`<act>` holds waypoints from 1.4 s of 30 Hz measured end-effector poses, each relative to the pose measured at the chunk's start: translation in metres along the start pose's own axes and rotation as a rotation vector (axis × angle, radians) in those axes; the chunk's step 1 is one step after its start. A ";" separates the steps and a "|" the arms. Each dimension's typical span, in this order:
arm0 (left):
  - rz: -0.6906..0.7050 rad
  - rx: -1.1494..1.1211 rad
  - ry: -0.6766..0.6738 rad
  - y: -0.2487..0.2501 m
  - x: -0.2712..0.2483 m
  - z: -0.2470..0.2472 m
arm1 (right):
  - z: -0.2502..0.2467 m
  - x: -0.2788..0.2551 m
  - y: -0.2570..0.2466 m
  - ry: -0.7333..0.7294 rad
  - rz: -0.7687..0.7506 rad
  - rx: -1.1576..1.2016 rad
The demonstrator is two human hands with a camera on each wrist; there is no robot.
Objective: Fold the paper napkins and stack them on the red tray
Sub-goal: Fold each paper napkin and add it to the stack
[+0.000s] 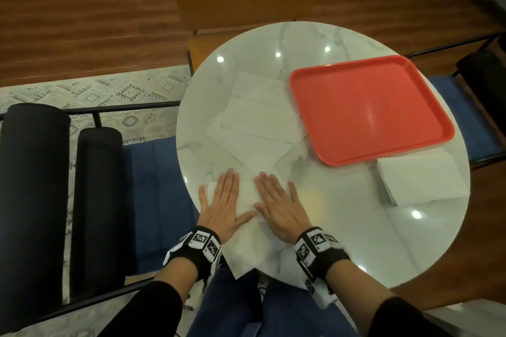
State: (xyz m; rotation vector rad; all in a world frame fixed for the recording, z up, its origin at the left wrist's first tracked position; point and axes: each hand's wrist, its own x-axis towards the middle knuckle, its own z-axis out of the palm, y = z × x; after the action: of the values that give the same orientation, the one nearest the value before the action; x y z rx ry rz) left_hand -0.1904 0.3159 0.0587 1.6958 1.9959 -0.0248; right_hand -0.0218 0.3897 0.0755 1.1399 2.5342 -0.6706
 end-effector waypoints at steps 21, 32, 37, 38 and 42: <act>-0.093 0.015 -0.031 0.033 0.016 -0.036 | -0.054 0.000 0.038 0.332 0.270 0.273; -0.044 -0.048 0.212 0.081 0.030 -0.082 | -0.087 -0.029 0.085 0.278 0.019 0.531; -0.111 0.102 0.179 0.088 0.028 -0.083 | -0.084 -0.031 0.096 0.043 0.066 0.408; -0.118 0.091 0.198 0.088 0.027 -0.082 | -0.084 -0.031 0.098 0.027 0.070 0.389; -0.123 0.031 0.314 0.094 0.026 -0.081 | -0.088 -0.034 0.109 0.025 0.076 0.387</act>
State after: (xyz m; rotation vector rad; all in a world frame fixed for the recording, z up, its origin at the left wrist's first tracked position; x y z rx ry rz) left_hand -0.1357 0.3876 0.1475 1.6774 2.3372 0.1784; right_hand 0.0770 0.4776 0.1332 1.3633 2.4297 -1.1684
